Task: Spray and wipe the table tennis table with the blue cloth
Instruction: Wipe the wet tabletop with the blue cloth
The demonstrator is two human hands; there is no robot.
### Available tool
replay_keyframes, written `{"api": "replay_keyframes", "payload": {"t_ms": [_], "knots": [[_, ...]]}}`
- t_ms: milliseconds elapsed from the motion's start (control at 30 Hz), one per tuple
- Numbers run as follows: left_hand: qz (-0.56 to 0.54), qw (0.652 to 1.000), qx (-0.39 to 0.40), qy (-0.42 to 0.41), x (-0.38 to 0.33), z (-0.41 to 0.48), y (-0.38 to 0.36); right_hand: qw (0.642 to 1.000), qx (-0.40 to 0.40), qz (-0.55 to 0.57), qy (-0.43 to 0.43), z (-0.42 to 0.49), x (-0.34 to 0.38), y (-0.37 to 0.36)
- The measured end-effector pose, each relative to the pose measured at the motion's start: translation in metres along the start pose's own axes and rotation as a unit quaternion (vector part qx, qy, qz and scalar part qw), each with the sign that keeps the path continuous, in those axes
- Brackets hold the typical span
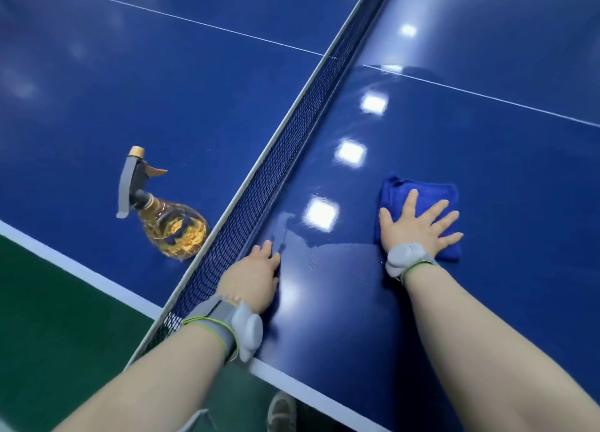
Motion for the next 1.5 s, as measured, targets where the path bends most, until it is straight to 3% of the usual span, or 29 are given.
{"api": "replay_keyframes", "payload": {"t_ms": [67, 200, 367, 433, 533, 767, 967, 1067, 1167, 1300, 1400, 1500], "knots": [[0.017, 1.000, 0.004, -0.005, 0.007, -0.004, -0.002, 1.000, -0.003, -0.004, 0.022, -0.014, 0.019, -0.006], [0.047, 0.999, -0.006, -0.009, 0.014, -0.012, -0.004, 0.988, 0.009, -0.028, 0.149, -0.059, 0.077, -0.028], [0.085, 0.996, -0.036, -0.015, 0.019, -0.020, -0.005, 0.939, 0.043, -0.084, 0.331, -0.124, 0.132, -0.056], [0.082, 0.996, -0.038, -0.015, 0.020, -0.022, -0.007, 0.924, 0.054, -0.102, 0.364, -0.128, 0.131, -0.056], [0.063, 0.997, -0.041, -0.015, 0.020, -0.023, -0.011, 0.939, 0.052, -0.084, 0.330, -0.118, 0.108, -0.050], [0.034, 0.999, -0.034, 0.011, 0.017, -0.024, -0.019, 0.996, 0.007, -0.024, 0.083, -0.077, -0.014, -0.017], [0.064, 0.997, -0.048, -0.021, 0.009, -0.030, -0.019, 0.996, 0.004, 0.018, -0.092, -0.075, -0.071, -0.006], [0.060, 0.995, -0.063, -0.039, 0.007, -0.031, -0.022, 0.998, 0.006, 0.006, -0.066, -0.092, -0.047, -0.012], [0.060, 0.993, -0.082, -0.055, 0.000, -0.035, -0.021, 0.998, 0.008, -0.025, 0.056, -0.124, -0.011, -0.029], [0.061, 0.991, -0.098, -0.073, -0.010, -0.039, -0.023, 0.971, 0.033, -0.078, 0.223, -0.165, 0.025, -0.048], [0.057, 0.990, -0.101, -0.081, -0.016, -0.040, -0.026, 0.967, 0.046, -0.077, 0.238, -0.166, 0.018, -0.047], [0.034, 0.992, -0.097, -0.078, -0.020, -0.042, -0.031, 0.981, 0.036, -0.056, 0.183, -0.161, -0.008, -0.043]]}}
Point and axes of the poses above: each hand's wrist, its own z-axis towards the middle knuckle, its own y-axis out of the back of the hand, x = y × z, the point moved 5 cm from there along z, towards the middle knuckle, and after that the axes turned 3 degrees about z, right-handed, at the moved point
